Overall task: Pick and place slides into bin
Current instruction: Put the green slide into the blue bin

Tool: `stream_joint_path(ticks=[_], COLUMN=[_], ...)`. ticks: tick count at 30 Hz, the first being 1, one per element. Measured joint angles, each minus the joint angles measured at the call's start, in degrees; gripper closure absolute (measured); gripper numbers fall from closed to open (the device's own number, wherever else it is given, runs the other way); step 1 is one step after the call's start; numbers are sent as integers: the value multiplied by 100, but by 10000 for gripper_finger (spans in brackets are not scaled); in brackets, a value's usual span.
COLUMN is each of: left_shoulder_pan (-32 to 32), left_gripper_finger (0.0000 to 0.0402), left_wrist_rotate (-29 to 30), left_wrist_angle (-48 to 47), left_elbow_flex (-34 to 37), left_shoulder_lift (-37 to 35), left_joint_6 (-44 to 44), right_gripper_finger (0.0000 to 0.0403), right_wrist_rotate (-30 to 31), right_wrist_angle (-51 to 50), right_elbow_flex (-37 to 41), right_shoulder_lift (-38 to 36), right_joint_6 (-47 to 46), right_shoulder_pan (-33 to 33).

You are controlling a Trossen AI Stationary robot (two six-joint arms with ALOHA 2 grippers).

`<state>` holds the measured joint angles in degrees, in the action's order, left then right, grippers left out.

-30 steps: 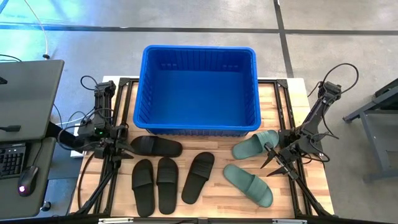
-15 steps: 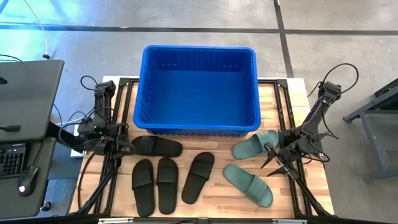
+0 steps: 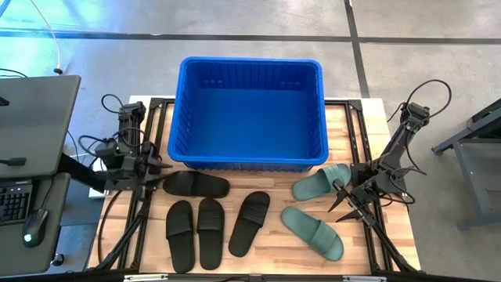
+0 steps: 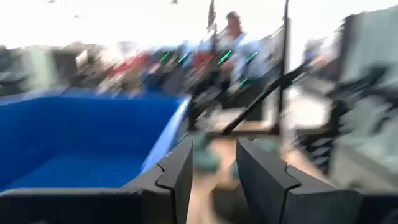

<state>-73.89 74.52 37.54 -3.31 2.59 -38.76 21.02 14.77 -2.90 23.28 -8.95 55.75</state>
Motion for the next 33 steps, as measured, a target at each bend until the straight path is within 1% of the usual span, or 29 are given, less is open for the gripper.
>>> stream_joint_path(ticks=[2, 4, 9, 13, 15, 16, 18, 21, 23, 25, 28, 30, 31, 33], left_shoulder_pan=[0, 0, 1, 0, 0, 0, 0, 0, 0, 0, 0, 0, 0, 0], left_gripper_finger=[286, 286, 286, 286, 286, 286, 286, 286, 286, 286, 286, 286, 286, 286], left_wrist_rotate=[-661, -1123, -1621, -2534, -3018, -3160, -3196, -2966, -2768, -2597, -2332, -2129, -2055, -1949], left_wrist_angle=[-9, -22, -51, -10, 22, 26, 11, -76, -221, -353, -367, -367, -365, -365], left_elbow_flex=[-34, -74, -138, -144, -144, -144, -144, -146, -146, -146, -146, -146, -146, -146], left_shoulder_lift=[0, 4, 25, 117, 159, 179, 210, 241, 245, 245, 245, 245, 245, 245], left_joint_6=[-2, -18, -44, 1, 25, 26, 26, 26, 26, 26, 15, 7, 4, 3], right_gripper_finger=[229, 230, 229, 230, 230, 230, 229, 229, 231, 230, 229, 229, 229, 231], right_wrist_rotate=[0, 2, 0, 59, 135, 177, 271, 299, 369, 362, 307, 575, 776, 1080], right_wrist_angle=[0, 0, 1, 2, 2, 10, 113, 275, 459, 854, 1869, 2267, 2217, 1748], right_elbow_flex=[2, 0, 0, 0, 1, 2, 2, 2, 2, 2, 2, -63, -176, -485], right_shoulder_lift=[0, -1, 0, -6, -4, -4, -4, -6, -4, -4, -4, 14, 38, 115], right_joint_6=[0, 0, 0, 137, 510, 731, 994, 1149, 1671, 2028, 2229, 2133, 2052, 1943], right_shoulder_pan=[0, 0, 2, 2, 0, 0, 2, 0, 0, 0, 0, 0, -1, -5])
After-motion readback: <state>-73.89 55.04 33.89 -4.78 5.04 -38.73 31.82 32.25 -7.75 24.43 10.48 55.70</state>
